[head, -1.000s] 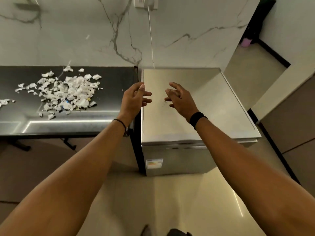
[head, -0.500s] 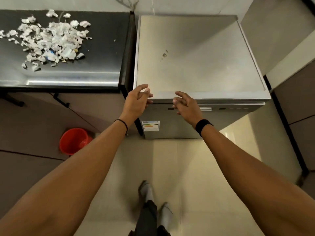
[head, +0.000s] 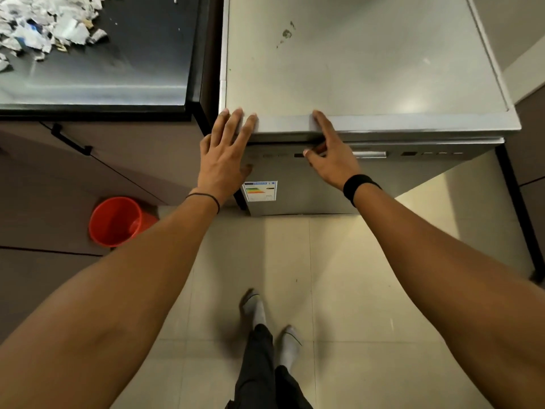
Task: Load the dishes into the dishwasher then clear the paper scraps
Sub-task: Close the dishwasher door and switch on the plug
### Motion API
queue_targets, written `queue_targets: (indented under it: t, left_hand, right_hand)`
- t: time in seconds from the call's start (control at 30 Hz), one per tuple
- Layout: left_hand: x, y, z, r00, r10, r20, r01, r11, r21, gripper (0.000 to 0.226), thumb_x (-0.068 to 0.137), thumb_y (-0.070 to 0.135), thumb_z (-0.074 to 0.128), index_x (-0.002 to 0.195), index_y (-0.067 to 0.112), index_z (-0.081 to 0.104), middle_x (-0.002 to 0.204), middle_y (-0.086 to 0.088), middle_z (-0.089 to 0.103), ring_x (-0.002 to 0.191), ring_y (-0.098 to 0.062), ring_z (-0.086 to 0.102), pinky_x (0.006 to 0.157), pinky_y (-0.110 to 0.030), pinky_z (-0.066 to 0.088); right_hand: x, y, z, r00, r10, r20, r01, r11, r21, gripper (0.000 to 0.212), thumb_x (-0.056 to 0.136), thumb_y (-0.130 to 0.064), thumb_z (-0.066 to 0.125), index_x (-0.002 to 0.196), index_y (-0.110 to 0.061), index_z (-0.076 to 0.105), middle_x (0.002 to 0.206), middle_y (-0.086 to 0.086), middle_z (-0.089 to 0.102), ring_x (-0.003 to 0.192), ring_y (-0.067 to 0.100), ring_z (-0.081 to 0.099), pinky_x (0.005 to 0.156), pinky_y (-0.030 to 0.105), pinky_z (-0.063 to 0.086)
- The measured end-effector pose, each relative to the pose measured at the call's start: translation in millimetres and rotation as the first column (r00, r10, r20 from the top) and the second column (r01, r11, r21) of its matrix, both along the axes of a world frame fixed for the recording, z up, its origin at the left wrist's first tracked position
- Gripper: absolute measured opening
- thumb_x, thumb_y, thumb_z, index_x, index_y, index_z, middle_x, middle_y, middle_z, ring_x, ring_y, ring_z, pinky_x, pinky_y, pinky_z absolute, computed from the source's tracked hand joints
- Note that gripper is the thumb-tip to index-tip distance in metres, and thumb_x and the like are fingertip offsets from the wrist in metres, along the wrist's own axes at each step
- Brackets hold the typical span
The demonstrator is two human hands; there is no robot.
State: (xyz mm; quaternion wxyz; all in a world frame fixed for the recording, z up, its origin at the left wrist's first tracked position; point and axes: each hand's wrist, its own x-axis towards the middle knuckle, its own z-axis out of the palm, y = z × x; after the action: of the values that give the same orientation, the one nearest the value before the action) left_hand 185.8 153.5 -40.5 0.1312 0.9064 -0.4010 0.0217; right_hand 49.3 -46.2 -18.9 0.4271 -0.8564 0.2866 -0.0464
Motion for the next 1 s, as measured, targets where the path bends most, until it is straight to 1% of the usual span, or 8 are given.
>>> queue_targets:
  t: [0.1,0.17,0.23,0.3,0.4,0.57,0.8,1.0]
  left_hand:
    - [2,-3,-17,0.999,0.008,0.049,-0.005,0.998,-0.059,0.099,0.083,0.017,0.077,0.162,0.030,0.018,0.169,-0.005,0.016,0.157,-0.030,0.006,0.114,-0.051,0.033]
    - [4,-5,-24,0.996,0.023,0.086,-0.015,0.996,-0.092,0.096,0.085,0.015,0.073,0.161,0.031,0.018,0.169,-0.005,0.017,0.156,-0.030,0.007,0.114,-0.050,0.034]
    - [6,-7,-29,0.994,0.026,0.107,-0.014,0.993,-0.118,0.092,0.086,0.013,0.070,0.161,0.031,0.019,0.168,-0.005,0.018,0.156,-0.030,0.008,0.116,-0.048,0.033]
    - [7,-8,-31,0.992,0.027,0.121,-0.011,0.991,-0.130,0.092,0.087,0.013,0.070,0.161,0.031,0.019,0.168,-0.005,0.019,0.156,-0.030,0.009,0.117,-0.048,0.032]
    - [8,-8,-35,0.991,0.027,0.135,-0.006,0.988,-0.152,0.090,0.087,0.014,0.070,0.161,0.030,0.020,0.167,-0.007,0.021,0.155,-0.031,0.011,0.116,-0.049,0.032]
    - [7,-10,-39,0.983,0.049,0.175,-0.017,0.984,-0.177,0.087,0.086,0.014,0.068,0.160,0.027,0.025,0.165,-0.009,0.025,0.153,-0.032,0.015,0.115,-0.048,0.030]
    - [8,-10,-41,0.983,0.041,0.180,-0.004,0.980,-0.199,0.085,0.086,0.012,0.067,0.160,0.026,0.025,0.165,-0.009,0.026,0.153,-0.032,0.015,0.118,-0.046,0.027]
    - [7,-8,-33,0.997,0.014,0.080,0.000,0.985,-0.171,0.094,0.082,0.019,0.074,0.160,0.029,0.024,0.166,-0.007,0.021,0.154,-0.031,0.009,0.117,-0.047,0.027]
  right_hand:
    - [-5,2,-12,0.999,0.033,0.037,-0.031,0.998,-0.062,0.092,0.097,-0.009,0.063,0.161,-0.038,0.004,0.131,0.009,0.060,0.090,0.023,0.066,0.071,0.014,0.047]
    - [-6,4,-18,0.996,0.059,0.064,-0.055,0.996,-0.066,0.096,0.096,-0.004,0.061,0.161,-0.035,0.000,0.147,0.004,0.050,0.088,0.024,0.067,0.064,0.008,0.047]
    - [-6,5,-21,0.992,0.090,0.084,-0.086,0.995,-0.050,0.099,0.094,0.001,0.061,0.162,-0.032,-0.003,0.164,-0.005,0.028,0.089,0.026,0.069,0.063,0.009,0.051]
    - [-4,6,-24,0.992,0.093,0.087,-0.089,0.995,-0.047,0.101,0.093,0.003,0.061,0.161,-0.031,-0.004,0.167,-0.008,0.018,0.091,0.029,0.068,0.066,0.014,0.055]
    - [-3,7,-27,0.992,0.091,0.087,-0.089,0.996,-0.022,0.103,0.092,0.004,0.062,0.161,-0.032,-0.005,0.168,-0.007,0.013,0.087,0.026,0.068,0.068,0.020,0.058]
    - [-2,8,-29,0.993,0.088,0.075,-0.089,0.996,0.014,0.105,0.090,0.007,0.062,0.161,-0.031,-0.006,0.169,-0.006,0.011,0.075,0.018,0.065,0.066,0.022,0.059]
    - [-1,8,-27,0.996,0.073,0.060,-0.075,0.997,0.033,0.109,0.089,0.009,0.062,0.161,-0.031,-0.009,0.170,-0.006,0.006,0.075,0.023,0.067,0.069,0.033,0.062]
    - [1,6,-28,0.996,0.080,0.032,-0.081,0.996,0.041,0.114,0.088,0.011,0.063,0.160,-0.035,-0.012,0.170,-0.002,0.001,0.079,0.037,0.069,0.070,0.042,0.063]
